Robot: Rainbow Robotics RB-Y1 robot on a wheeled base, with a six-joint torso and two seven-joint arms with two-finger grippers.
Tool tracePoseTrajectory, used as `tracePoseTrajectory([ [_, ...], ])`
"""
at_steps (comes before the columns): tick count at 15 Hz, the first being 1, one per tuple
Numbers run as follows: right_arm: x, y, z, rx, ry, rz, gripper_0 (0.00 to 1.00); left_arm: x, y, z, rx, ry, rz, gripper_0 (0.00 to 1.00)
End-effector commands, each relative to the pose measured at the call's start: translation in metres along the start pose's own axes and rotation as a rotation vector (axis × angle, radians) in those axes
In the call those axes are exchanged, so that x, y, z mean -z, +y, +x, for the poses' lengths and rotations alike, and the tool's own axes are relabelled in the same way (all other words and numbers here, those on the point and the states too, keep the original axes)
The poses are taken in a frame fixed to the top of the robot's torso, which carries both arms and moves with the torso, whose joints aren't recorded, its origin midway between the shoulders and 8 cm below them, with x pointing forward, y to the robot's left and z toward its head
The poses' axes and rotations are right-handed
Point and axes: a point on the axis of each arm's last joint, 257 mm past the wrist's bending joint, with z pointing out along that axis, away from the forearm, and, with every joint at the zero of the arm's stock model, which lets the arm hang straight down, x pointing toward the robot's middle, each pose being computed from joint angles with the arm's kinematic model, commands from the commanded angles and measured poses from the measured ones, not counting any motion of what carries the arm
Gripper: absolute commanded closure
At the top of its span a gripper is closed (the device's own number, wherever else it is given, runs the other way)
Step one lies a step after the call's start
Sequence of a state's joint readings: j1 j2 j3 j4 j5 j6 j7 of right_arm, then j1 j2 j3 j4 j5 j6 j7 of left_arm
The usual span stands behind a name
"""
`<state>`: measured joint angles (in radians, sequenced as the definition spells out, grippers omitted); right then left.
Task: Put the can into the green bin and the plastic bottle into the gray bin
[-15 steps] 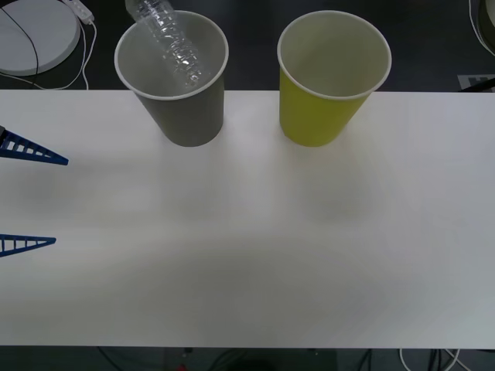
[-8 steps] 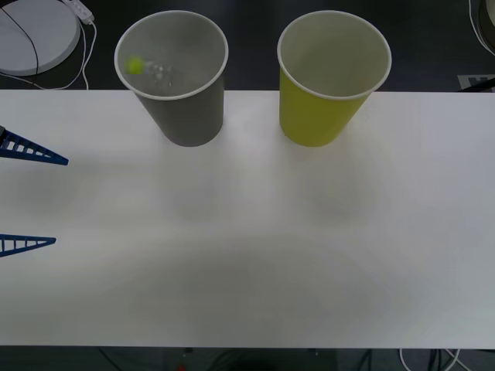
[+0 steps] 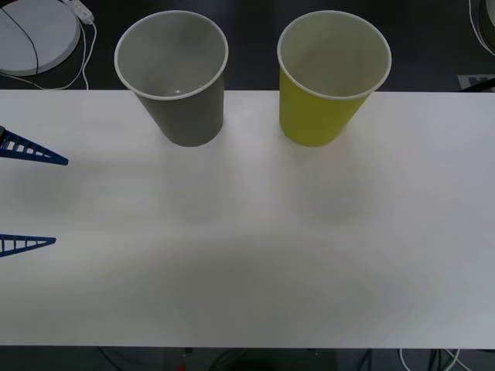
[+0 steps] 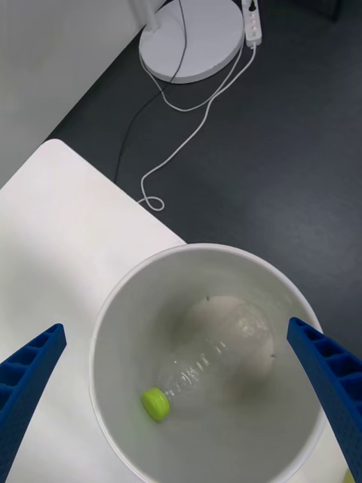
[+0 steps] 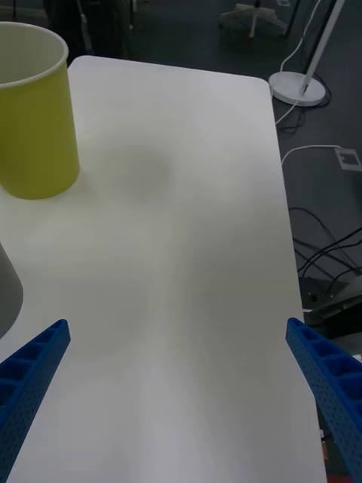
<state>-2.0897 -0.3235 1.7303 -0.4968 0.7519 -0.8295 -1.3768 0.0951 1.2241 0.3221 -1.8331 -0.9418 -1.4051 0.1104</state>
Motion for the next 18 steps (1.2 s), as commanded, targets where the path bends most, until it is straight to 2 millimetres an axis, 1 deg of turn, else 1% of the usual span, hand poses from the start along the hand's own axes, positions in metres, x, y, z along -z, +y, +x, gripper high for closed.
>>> tracePoseTrajectory([
  [1, -0.001, -0.004, 0.003, 0.029, -0.001, -0.010, 0.00, 0.000, 0.000, 0.000, 0.000, 0.000, 0.000, 0.00],
  [4, 0.000, -0.011, 0.006, 0.043, -0.016, -0.039, 0.00, 0.000, 0.000, 0.000, 0.000, 0.000, 0.000, 0.00],
  [7, 0.006, -0.018, 0.011, 0.060, -0.020, -0.076, 0.00, 0.000, 0.000, 0.000, 0.000, 0.000, 0.000, 0.00],
  [14, 0.029, -0.033, 0.026, 0.114, -0.035, -0.138, 0.00, 0.000, 0.000, 0.000, 0.000, 0.000, 0.000, 0.00],
  [18, 0.044, -0.040, 0.044, 0.145, -0.053, -0.186, 0.00, 0.000, 0.000, 0.000, 0.000, 0.000, 0.000, 0.00],
])
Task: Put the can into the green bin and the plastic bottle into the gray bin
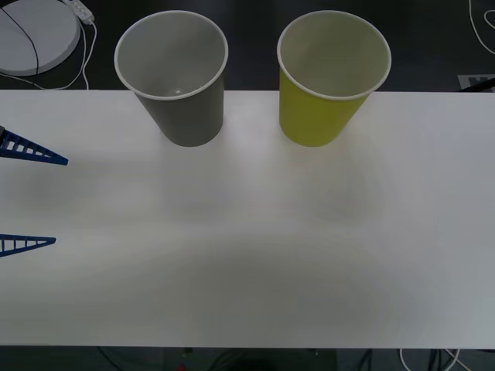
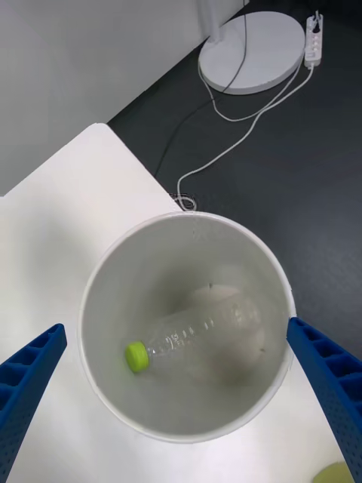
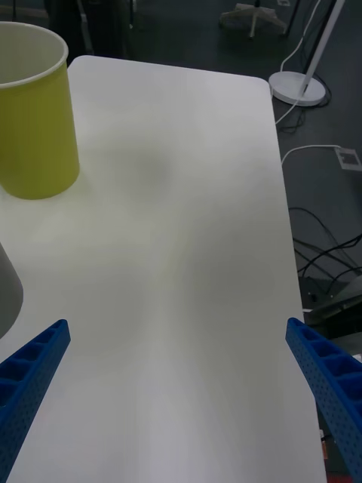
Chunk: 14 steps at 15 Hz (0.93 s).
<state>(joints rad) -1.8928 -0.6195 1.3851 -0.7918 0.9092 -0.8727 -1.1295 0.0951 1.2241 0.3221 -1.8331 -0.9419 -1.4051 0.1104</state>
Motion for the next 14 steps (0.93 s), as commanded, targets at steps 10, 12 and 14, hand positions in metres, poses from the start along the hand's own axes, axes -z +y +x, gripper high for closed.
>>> tracePoseTrajectory([
  [10, 0.056, -0.011, 0.080, 0.215, -0.101, -0.120, 0.00, 0.000, 0.000, 0.000, 0.000, 0.000, 0.000, 0.00],
  [12, 0.063, -0.010, 0.092, 0.250, -0.122, -0.135, 0.00, 0.000, 0.000, 0.000, 0.000, 0.000, 0.000, 0.00],
  [14, 0.072, -0.009, 0.104, 0.288, -0.146, -0.149, 0.00, 0.000, 0.000, 0.000, 0.000, 0.000, 0.000, 0.00],
])
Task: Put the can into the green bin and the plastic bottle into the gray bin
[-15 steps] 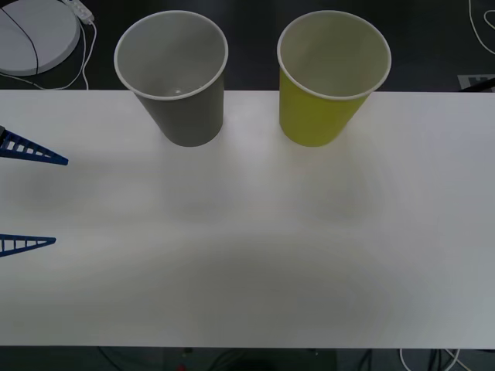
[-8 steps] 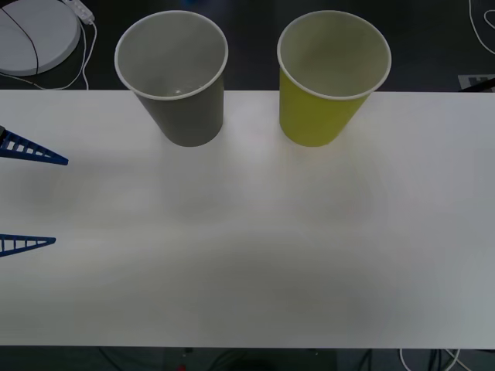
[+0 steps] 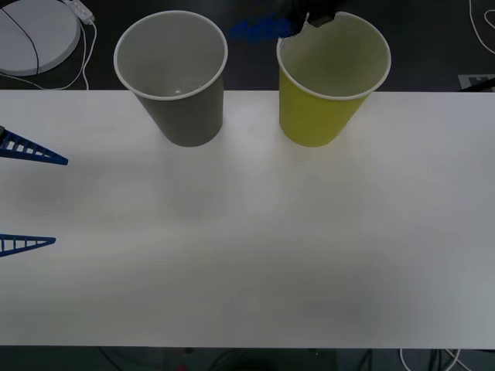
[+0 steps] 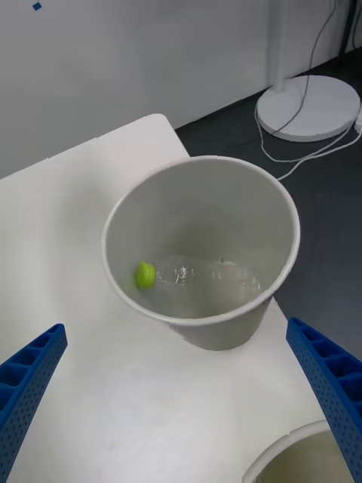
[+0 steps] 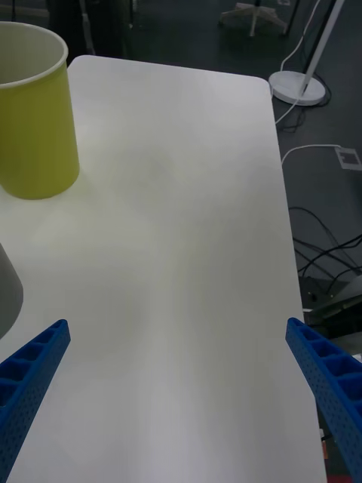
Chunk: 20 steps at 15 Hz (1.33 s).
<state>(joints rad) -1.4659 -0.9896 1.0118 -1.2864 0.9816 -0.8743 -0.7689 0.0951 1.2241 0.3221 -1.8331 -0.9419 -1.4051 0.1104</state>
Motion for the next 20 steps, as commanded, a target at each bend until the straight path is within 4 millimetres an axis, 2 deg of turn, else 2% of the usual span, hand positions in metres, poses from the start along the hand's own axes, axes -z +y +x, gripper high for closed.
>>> tracePoseTrajectory([
  [1, 0.014, 0.009, 0.015, 0.060, -0.033, -0.023, 0.00, 0.000, 0.000, 0.000, 0.000, 0.000, 0.000, 0.00],
  [9, 0.046, 0.043, 0.064, 0.198, -0.116, -0.082, 0.00, 0.000, 0.000, 0.000, 0.000, 0.000, 0.000, 0.00],
  [12, 0.060, 0.063, 0.081, 0.237, -0.137, -0.092, 0.00, 0.000, 0.000, 0.000, 0.000, 0.000, 0.000, 0.00],
  [14, 0.071, 0.085, 0.095, 0.244, -0.149, -0.106, 0.00, 0.000, 0.000, 0.000, 0.000, 0.000, 0.000, 0.00],
  [17, 0.088, 0.105, 0.110, 0.277, -0.153, -0.098, 0.00, 0.000, 0.000, 0.000, 0.000, 0.000, 0.000, 0.00],
  [20, 0.098, 0.116, 0.128, 0.300, -0.138, -0.086, 0.00, 0.000, 0.000, 0.000, 0.000, 0.000, 0.000, 0.00],
])
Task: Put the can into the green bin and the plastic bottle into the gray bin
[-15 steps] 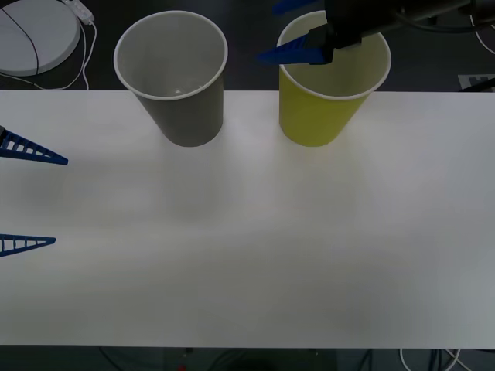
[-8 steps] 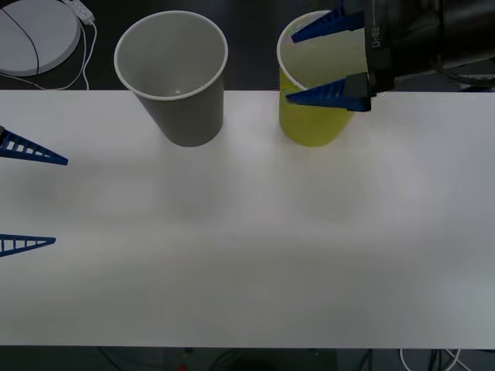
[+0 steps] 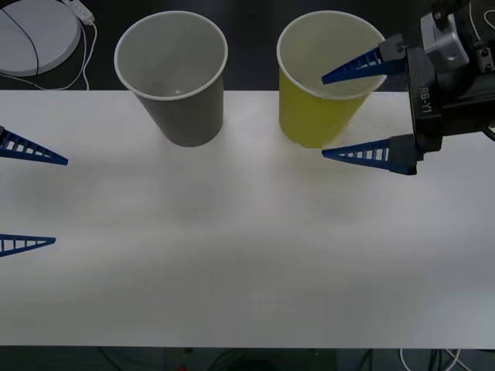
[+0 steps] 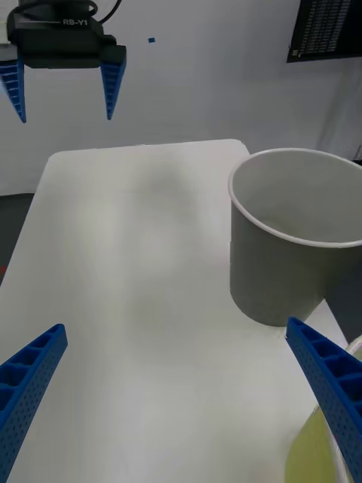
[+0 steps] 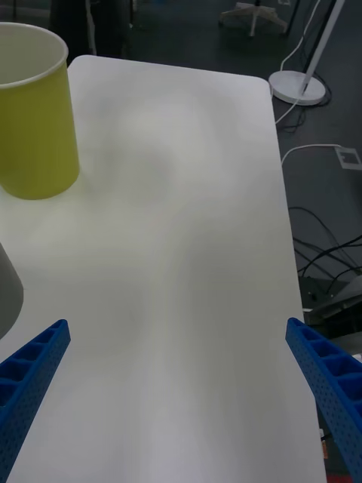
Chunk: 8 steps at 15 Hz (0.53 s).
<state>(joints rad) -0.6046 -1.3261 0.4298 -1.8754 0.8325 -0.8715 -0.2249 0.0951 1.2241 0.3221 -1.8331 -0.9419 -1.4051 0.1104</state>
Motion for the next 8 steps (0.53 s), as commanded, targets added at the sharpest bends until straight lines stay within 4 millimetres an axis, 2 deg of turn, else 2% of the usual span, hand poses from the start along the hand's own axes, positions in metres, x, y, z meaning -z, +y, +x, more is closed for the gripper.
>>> tracePoseTrajectory([
  [1, 0.010, 0.014, 0.013, 0.022, 0.019, 0.007, 0.00, 0.000, 0.000, 0.000, 0.000, 0.000, 0.000, 0.00],
  [8, 0.053, 0.046, 0.060, 0.046, 0.052, -0.052, 0.00, 0.000, 0.000, 0.000, 0.000, 0.000, 0.000, 0.00],
])
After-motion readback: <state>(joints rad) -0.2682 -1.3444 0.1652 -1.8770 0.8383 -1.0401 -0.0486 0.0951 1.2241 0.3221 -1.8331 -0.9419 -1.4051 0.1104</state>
